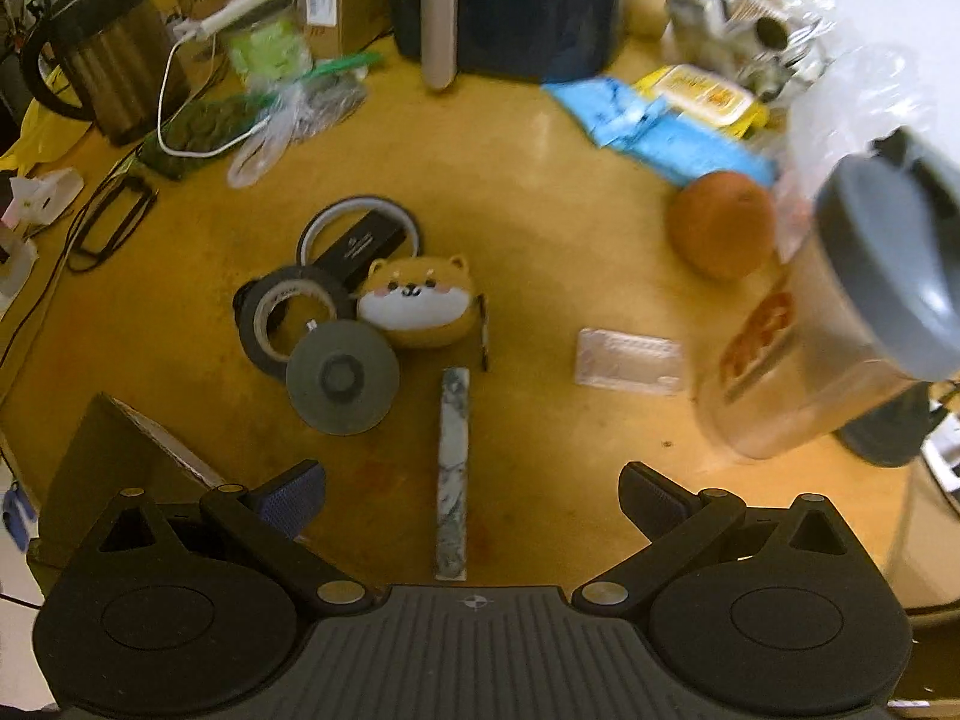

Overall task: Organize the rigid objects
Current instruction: 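Reach the right tool to the marble-patterned strip and grasp it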

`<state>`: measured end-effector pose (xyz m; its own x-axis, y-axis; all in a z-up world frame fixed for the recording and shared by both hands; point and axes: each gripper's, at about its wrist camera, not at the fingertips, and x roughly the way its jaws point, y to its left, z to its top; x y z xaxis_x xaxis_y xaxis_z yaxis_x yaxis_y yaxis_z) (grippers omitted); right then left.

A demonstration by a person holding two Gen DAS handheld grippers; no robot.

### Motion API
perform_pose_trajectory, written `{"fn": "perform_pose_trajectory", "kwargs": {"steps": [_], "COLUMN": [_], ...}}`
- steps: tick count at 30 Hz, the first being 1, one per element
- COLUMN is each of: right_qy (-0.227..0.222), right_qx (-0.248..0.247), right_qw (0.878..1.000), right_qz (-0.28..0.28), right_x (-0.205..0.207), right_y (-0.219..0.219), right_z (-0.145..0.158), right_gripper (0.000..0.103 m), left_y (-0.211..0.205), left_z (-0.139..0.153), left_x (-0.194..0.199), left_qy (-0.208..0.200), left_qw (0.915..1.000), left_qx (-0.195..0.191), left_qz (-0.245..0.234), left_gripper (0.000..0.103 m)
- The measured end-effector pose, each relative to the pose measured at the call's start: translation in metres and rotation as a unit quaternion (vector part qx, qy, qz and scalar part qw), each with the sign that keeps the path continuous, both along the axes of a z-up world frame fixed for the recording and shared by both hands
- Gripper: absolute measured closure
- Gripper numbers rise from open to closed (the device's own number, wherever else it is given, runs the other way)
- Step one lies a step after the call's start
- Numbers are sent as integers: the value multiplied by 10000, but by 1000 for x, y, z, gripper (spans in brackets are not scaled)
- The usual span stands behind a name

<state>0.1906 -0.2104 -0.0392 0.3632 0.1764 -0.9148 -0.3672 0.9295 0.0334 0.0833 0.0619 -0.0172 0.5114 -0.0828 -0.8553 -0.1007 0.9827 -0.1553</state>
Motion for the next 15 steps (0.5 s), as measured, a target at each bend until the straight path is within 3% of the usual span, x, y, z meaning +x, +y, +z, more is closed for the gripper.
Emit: {"fn": "perform_pose_trajectory", "kwargs": {"steps": [2, 8, 15], "right_qy": [99, 352, 502], "right_qx": [51, -14, -254], "right_qw": [9999, 9993, 9979], "right_qz": [55, 128, 324], "right_x": [5, 20, 25], "right_y": [0, 5, 15], "right_z": [-9, -35, -57], "right_gripper": [1, 19, 51], "left_y": [2, 9, 15], "left_z": [0, -2, -3], "left_x": [-3, -10, -15], "left_qy": [23, 81, 122], "left_qw": [10000, 9992, 9977], "left_qx": [1, 0, -7], "left_qz": [94, 397, 669], "left_gripper": [22, 22, 22]}}
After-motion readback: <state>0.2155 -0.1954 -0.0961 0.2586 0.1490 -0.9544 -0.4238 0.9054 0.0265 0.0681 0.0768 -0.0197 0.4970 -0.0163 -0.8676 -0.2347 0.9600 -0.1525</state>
